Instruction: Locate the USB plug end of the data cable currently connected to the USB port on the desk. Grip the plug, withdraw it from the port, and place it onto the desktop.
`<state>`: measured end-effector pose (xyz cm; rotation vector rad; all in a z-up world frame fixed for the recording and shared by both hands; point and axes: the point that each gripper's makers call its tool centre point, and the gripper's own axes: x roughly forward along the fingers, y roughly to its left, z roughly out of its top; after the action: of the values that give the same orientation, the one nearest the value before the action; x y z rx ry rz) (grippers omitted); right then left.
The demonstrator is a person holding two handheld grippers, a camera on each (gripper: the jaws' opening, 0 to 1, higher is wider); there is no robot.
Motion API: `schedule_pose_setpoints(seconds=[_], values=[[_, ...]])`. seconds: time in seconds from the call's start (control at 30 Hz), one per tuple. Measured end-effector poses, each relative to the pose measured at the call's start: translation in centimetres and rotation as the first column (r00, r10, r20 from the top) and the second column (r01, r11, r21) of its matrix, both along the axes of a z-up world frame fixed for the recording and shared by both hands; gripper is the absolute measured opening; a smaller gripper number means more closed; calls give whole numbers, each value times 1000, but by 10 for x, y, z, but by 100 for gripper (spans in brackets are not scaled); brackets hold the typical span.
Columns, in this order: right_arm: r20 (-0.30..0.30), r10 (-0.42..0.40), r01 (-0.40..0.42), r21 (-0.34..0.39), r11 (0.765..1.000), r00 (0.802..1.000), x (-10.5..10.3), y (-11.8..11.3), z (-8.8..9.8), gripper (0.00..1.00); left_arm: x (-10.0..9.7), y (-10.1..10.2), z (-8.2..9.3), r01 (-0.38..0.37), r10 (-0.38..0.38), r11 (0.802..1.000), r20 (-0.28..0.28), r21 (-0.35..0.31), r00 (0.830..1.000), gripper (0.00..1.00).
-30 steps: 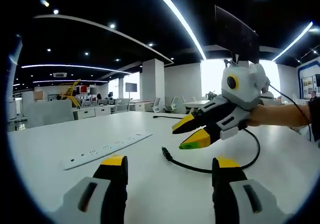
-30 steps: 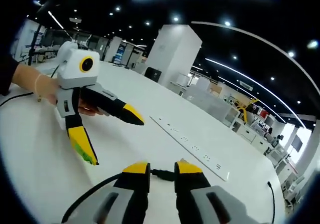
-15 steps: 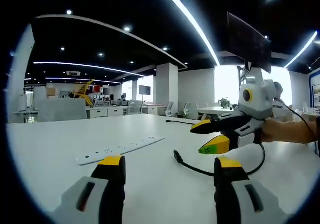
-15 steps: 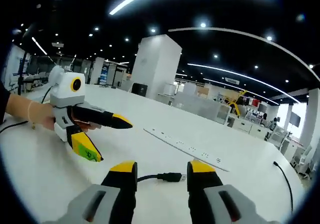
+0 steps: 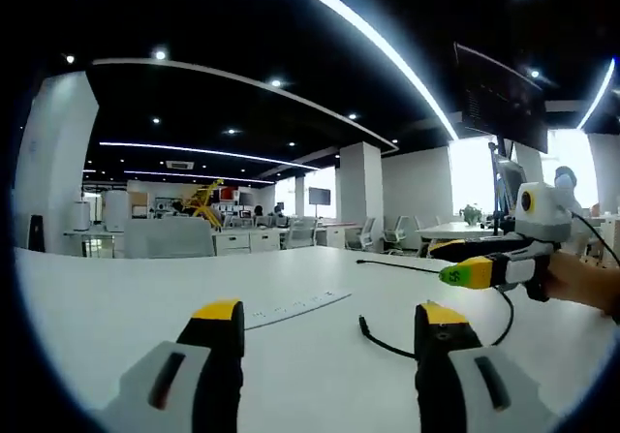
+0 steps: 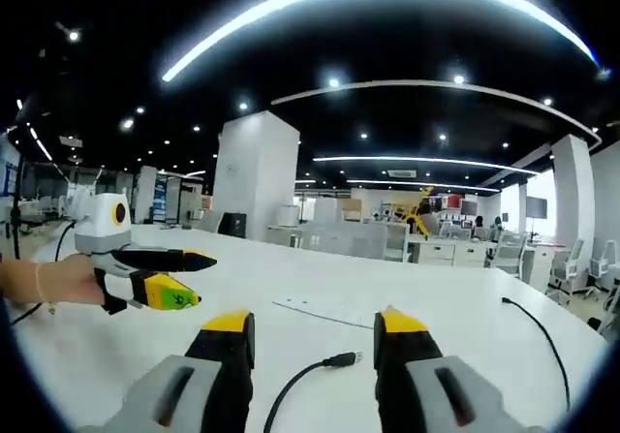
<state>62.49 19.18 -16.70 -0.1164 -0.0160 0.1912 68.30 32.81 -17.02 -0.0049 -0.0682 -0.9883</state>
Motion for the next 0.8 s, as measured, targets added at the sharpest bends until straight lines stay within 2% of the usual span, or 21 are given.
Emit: schedule_pose_setpoints(seconds=[0.17, 0.3, 0.47, 0.5, 0.63, 0.8], values=[[30, -33, 33, 9, 999, 999, -23, 3, 16, 51, -16, 22, 16, -38, 38, 999, 21, -19, 999, 72], [72, -62, 61, 26, 998, 995, -43, 5, 27, 52, -30, 48, 27, -73, 74, 996, 26, -51, 997, 72], [89, -77, 73, 50, 996, 993, -58, 8, 32, 53, -44, 73, 30, -104, 105, 989, 7, -103, 994, 72], [91, -82, 78, 56, 995, 992, -62, 9, 32, 53, -50, 87, 29, -125, 125, 986, -2, -115, 992, 72], [82, -98, 92, 73, 993, 992, -70, 9, 28, 53, -61, 113, 29, -148, 145, 977, -32, -151, 989, 71], [86, -118, 109, 99, 989, 989, -84, 7, 25, 54, -73, 141, 29, -205, 208, 972, 16, -113, 978, 71]])
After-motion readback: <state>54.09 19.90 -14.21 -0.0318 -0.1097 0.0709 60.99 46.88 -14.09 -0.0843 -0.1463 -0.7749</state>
